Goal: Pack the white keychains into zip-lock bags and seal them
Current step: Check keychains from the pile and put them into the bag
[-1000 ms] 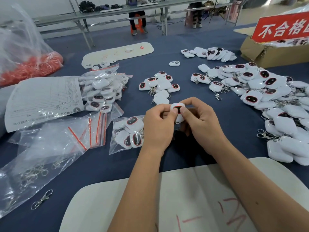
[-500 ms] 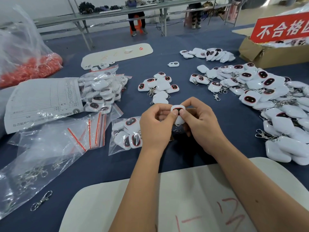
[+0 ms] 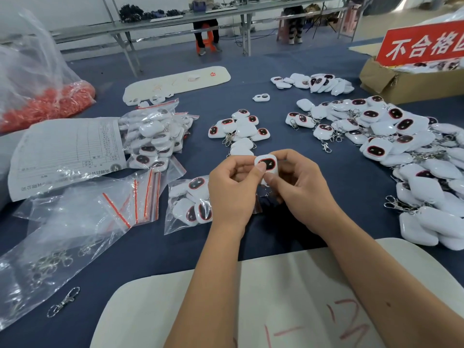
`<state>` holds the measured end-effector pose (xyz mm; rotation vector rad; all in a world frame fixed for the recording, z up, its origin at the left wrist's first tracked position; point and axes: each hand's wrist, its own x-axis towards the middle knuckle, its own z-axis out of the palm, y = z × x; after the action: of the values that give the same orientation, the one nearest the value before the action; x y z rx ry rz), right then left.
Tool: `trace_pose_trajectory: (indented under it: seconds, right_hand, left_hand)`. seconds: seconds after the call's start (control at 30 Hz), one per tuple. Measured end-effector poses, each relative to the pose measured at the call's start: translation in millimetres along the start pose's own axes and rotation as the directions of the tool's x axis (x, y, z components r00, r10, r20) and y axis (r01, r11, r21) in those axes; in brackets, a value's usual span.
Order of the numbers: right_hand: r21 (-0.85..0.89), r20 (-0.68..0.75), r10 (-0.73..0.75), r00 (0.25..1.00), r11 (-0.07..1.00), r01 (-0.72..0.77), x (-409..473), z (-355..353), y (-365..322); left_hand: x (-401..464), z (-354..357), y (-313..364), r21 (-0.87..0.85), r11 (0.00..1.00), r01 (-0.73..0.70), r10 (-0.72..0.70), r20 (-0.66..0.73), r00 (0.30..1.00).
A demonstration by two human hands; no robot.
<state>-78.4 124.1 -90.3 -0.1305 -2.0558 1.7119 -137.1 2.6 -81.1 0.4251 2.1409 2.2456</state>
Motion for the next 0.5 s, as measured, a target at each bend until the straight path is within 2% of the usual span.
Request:
trace_pose_trajectory:
  seconds: [0.1, 0.17, 0.23, 0.27, 0.37, 0.5]
  right_hand:
    - [0.011, -0.006, 0.013, 1.0, 1.0, -0.013, 0.0, -1.5, 0.6]
    - [0.017, -0.016, 0.029, 0.999, 0.999, -0.029, -0.1, -2.6, 1.3]
    - [-0.014, -0.019, 0.041, 0.999, 0.999, -0.041, 0.7, -2.4, 1.9]
    - [-0.033, -0.02, 0.043, 0.999, 0.999, -0.044, 1.1, -2.0, 2.2]
    - [-0.035, -0.043, 0.048, 0.998, 0.998, -0.049, 1.1, -0.8, 2.2]
    - [-0.034, -0.131, 0.05, 0.99, 0.998, -0.055, 1.0, -2.3, 3.8]
  left_hand:
    - [-1.7, 1.7, 3.4, 0.077, 0.996, -0.035, 0.04, -0.056, 0.998]
    - [-3.1, 1.6, 7.5, 0.2, 0.97, -0.14, 0.171, -0.145, 0.975]
    - [-4.0, -0.2, 9.9, 0.41, 0.881, -0.237, 0.342, -0.204, 0.917]
    - [-4.3, -1.2, 9.9, 0.514, 0.823, -0.241, 0.393, -0.208, 0.896]
    - [-6.5, -2.3, 7.5, 0.725, 0.67, -0.158, 0.381, -0.153, 0.912]
    - [-8.6, 2.9, 6.0, 0.848, 0.521, -0.102, 0.313, -0.079, 0.946]
